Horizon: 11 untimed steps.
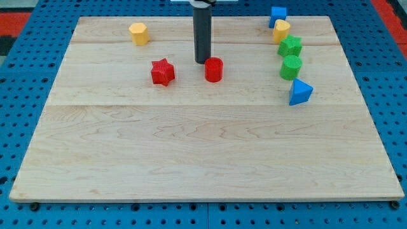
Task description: Move the red circle below the blue triangle
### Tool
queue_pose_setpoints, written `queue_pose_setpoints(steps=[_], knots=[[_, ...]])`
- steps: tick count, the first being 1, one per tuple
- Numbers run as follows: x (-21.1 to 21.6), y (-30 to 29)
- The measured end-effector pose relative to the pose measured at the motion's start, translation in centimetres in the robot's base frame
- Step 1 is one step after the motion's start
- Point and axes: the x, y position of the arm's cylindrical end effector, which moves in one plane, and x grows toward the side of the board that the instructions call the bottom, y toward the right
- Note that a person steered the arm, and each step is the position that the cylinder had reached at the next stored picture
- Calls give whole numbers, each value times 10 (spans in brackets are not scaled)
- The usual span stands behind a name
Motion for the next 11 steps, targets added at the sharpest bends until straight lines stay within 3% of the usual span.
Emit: queue_pose_setpoints(steps=[1, 3, 4, 6, 11], knots=[[2, 34], [35, 43], [64, 43], [67, -12], [136, -1]])
